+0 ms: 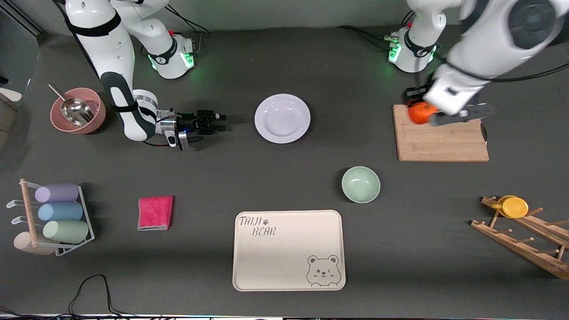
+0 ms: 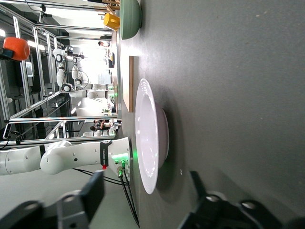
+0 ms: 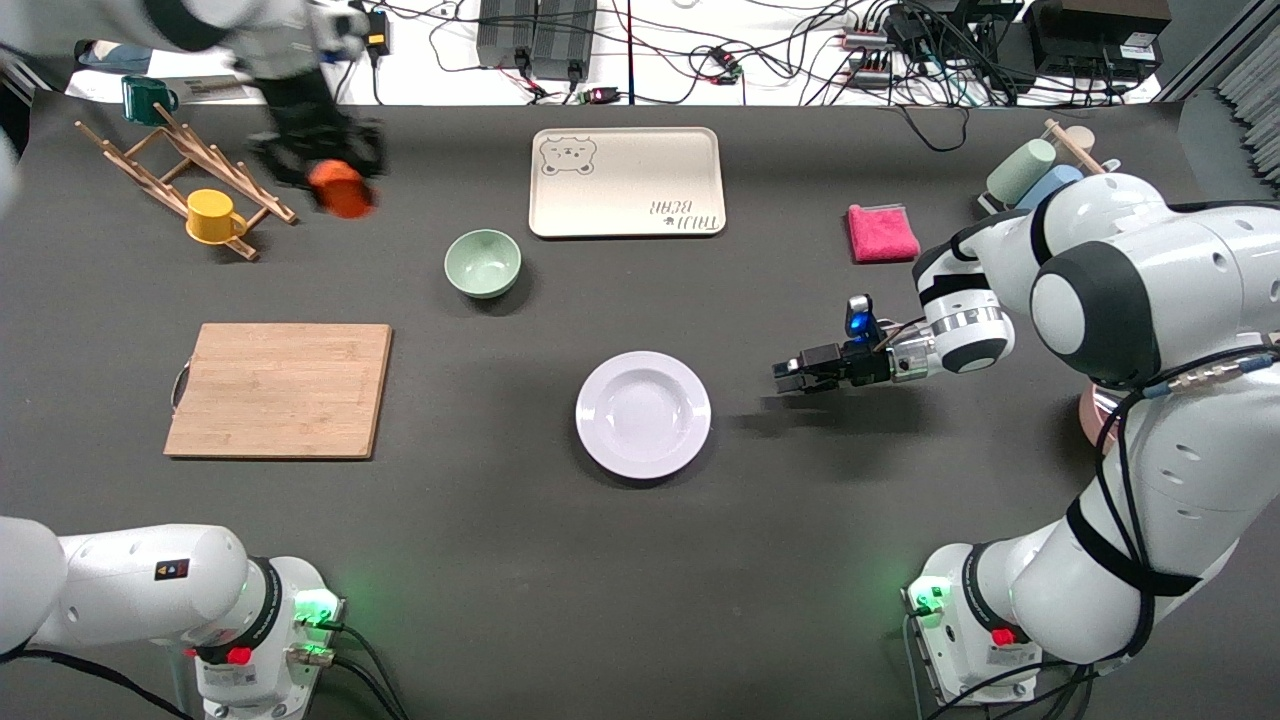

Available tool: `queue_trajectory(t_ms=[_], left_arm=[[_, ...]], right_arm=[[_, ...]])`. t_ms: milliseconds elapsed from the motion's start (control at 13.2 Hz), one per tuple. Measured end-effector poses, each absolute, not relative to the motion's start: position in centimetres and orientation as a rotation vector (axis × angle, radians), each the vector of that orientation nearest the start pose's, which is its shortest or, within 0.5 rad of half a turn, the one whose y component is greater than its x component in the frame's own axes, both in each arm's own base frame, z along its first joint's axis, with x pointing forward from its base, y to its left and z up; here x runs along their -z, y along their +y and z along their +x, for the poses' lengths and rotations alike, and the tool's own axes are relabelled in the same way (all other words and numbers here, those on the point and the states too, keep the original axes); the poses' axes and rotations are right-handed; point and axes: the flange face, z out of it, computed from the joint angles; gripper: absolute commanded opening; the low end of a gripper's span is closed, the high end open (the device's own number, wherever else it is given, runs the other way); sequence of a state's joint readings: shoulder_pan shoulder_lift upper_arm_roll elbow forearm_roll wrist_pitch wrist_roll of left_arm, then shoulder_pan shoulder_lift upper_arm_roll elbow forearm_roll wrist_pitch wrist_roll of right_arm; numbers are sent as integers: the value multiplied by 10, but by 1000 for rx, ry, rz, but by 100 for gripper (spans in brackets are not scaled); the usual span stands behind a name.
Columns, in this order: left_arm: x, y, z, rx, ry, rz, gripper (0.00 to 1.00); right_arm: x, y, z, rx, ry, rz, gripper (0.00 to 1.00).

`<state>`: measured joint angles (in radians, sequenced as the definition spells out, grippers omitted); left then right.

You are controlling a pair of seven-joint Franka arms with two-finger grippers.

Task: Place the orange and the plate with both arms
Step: 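Carry the orange over the white plate and lower it with the left gripper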

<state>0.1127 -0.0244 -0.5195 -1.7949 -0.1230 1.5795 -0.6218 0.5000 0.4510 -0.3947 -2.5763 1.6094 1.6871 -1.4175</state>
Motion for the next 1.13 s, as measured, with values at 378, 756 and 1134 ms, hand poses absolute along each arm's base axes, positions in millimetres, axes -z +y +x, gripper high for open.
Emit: queue_trajectory(t_ms=[378, 756, 1134], left_arm=[[-450, -375, 455, -419, -617, -3082, 0], [-396, -475, 397, -442, -681, -3106, 0], [-331, -514, 370, -320, -757, -3122, 0]], right_arm=[[-103, 107, 345, -67, -73, -1854, 46], [-96, 105, 342, -82, -63, -1862, 46], [-91, 105, 342, -90, -62, -1867, 46]])
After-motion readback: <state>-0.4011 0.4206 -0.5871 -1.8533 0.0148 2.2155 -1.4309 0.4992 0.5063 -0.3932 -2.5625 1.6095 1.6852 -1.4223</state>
